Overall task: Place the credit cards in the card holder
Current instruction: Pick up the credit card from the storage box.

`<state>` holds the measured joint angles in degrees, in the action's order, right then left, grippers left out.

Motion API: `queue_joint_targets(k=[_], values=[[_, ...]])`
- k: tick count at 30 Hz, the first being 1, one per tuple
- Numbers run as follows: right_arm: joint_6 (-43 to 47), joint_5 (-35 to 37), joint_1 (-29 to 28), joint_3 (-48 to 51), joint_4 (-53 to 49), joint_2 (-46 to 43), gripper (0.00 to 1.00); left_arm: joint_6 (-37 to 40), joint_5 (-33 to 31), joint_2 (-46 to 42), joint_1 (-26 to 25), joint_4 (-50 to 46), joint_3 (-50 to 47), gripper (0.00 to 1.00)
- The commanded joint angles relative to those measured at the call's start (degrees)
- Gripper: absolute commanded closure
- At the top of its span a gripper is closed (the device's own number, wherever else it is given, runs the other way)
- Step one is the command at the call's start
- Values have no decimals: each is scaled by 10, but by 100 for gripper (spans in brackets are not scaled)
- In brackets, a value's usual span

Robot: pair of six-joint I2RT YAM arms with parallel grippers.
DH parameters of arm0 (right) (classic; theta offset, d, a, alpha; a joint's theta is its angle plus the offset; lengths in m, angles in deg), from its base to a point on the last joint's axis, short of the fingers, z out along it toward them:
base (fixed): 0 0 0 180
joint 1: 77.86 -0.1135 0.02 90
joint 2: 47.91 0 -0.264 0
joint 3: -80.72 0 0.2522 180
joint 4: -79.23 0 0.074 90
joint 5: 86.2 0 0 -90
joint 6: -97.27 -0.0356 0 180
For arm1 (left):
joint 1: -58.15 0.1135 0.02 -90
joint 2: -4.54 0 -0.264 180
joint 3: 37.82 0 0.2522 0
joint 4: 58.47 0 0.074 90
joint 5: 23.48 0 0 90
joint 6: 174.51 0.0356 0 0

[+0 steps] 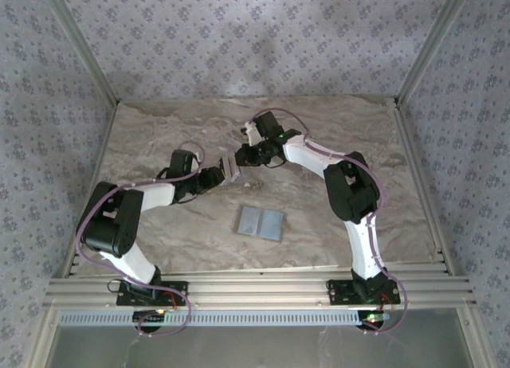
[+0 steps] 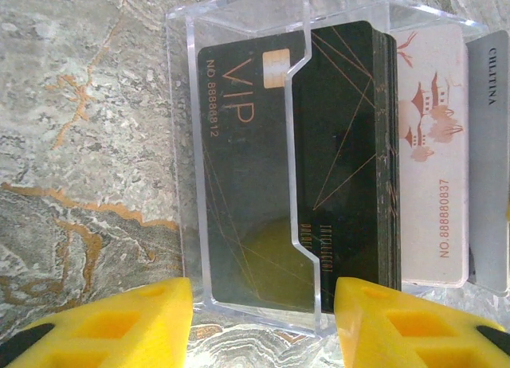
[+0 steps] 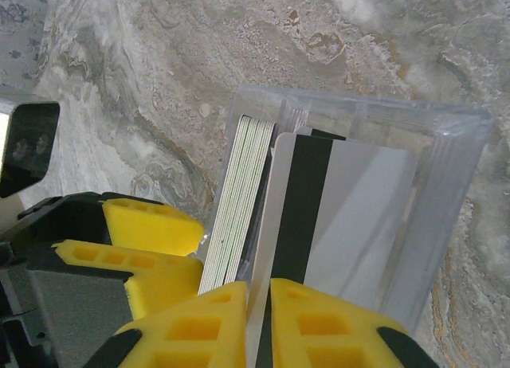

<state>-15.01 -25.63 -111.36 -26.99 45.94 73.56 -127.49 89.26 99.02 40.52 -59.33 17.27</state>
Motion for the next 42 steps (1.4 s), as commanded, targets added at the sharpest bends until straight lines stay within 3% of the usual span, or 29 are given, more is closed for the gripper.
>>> queue_joint_targets(k=[1,11,24,42], values=[[0,8,6,12,-20,-34,88,1,7,4,-1,8,13,50],[3,30,13,19,-32,-53,98,6,3,2,-4,-1,19,50],[11,120,16,36,-55,-97,100,14,-14,-15,-13,-23,22,50],[-2,192,15,89,-30,-182,100,34,-90,-153,-46,-94,-17,46]])
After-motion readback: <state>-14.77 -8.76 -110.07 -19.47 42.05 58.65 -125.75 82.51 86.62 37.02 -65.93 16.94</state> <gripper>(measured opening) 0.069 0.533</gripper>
